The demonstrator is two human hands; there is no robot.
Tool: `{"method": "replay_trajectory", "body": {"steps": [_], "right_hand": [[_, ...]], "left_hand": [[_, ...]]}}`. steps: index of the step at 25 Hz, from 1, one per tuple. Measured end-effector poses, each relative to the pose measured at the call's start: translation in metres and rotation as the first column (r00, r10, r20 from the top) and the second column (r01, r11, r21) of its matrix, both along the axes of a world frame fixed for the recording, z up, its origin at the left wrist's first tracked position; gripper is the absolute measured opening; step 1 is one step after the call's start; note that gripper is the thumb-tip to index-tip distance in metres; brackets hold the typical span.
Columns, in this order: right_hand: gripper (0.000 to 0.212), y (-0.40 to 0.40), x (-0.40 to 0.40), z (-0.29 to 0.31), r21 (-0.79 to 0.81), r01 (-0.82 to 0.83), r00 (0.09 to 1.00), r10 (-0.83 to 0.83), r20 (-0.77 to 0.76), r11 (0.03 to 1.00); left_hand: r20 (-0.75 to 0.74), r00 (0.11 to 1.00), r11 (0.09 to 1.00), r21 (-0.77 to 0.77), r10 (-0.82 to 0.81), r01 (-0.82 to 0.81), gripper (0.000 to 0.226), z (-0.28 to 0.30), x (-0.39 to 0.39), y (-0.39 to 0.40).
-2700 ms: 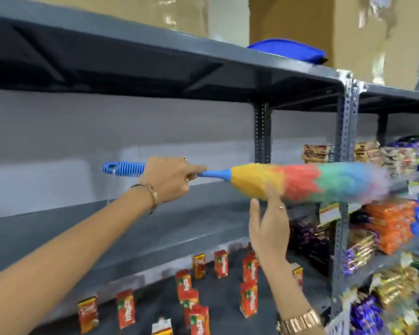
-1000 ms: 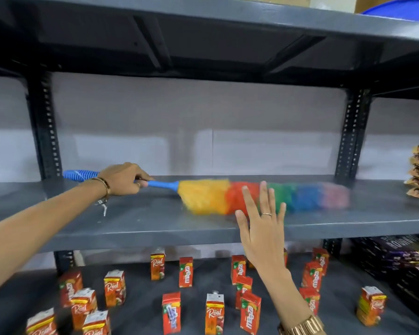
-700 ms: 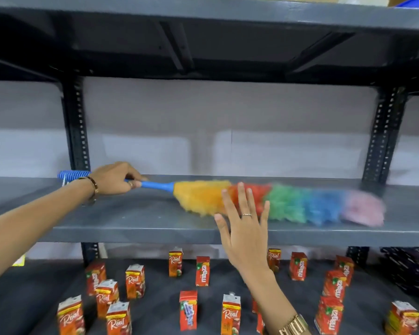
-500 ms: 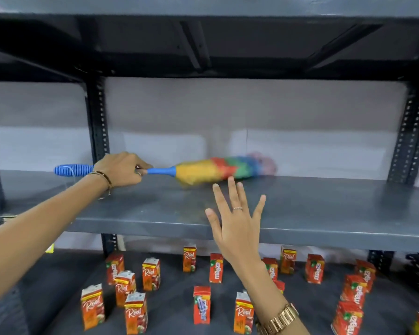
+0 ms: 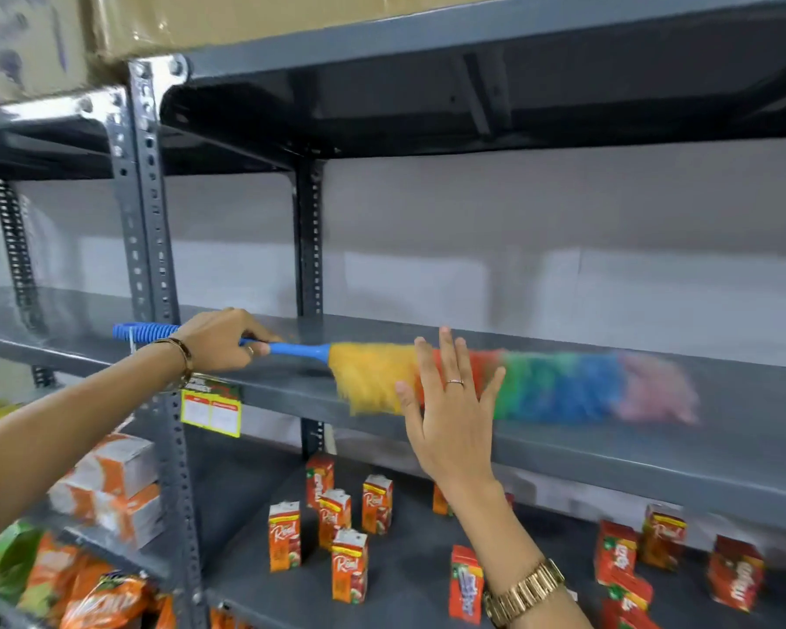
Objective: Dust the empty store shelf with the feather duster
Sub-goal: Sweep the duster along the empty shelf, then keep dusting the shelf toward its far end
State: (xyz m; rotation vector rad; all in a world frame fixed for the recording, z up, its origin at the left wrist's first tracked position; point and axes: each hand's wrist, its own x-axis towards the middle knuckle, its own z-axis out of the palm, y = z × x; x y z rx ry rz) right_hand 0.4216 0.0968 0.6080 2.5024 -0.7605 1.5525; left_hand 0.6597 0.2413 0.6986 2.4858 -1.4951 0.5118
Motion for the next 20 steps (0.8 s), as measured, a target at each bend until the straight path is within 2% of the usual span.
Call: {"method": "replay_trajectory", "body": {"steps": [4, 8, 12, 15, 17, 20], "right_hand": [[0.052, 0.013, 0.029, -0.003, 0.002, -0.072, 0.995, 0.072, -0.074, 0.997], [0.055, 0.017, 0.054, -0.004, -0.030, -0.078, 0.980, 0.071, -0.184, 0.997], [0.056, 0.024, 0.075, -0.006, -0.069, -0.036, 0.958, 0.015, -0.286, 0.997], [0.055, 0.029, 0.084, -0.004, -0.055, -0.066, 0.965, 0.049, -0.257, 0.996], [0.056, 0.030, 0.086, -0.005, -0.055, -0.082, 0.973, 0.068, -0.220, 0.995], [0.055, 0.033, 0.086, -0.005, -0.071, -0.050, 0.980, 0.035, -0.198, 0.996]], "left_hand": [[0.147, 0.971, 0.978, -0.118, 0.187, -0.170, 0.032, 0.011, 0.004, 0.017], [0.047, 0.982, 0.984, 0.000, 0.180, -0.181, 0.031, 0.001, 0.014, 0.050], [0.118, 0.944, 0.948, -0.126, 0.307, -0.293, 0.034, 0.008, 0.014, 0.056], [0.052, 0.965, 0.966, -0.038, 0.256, -0.254, 0.031, 0.008, 0.024, 0.082], [0.045, 0.954, 0.954, 0.021, 0.298, -0.299, 0.031, 0.005, 0.028, 0.101], [0.192, 0.875, 0.896, -0.122, 0.444, -0.428, 0.035, 0.022, 0.034, 0.107]]}}
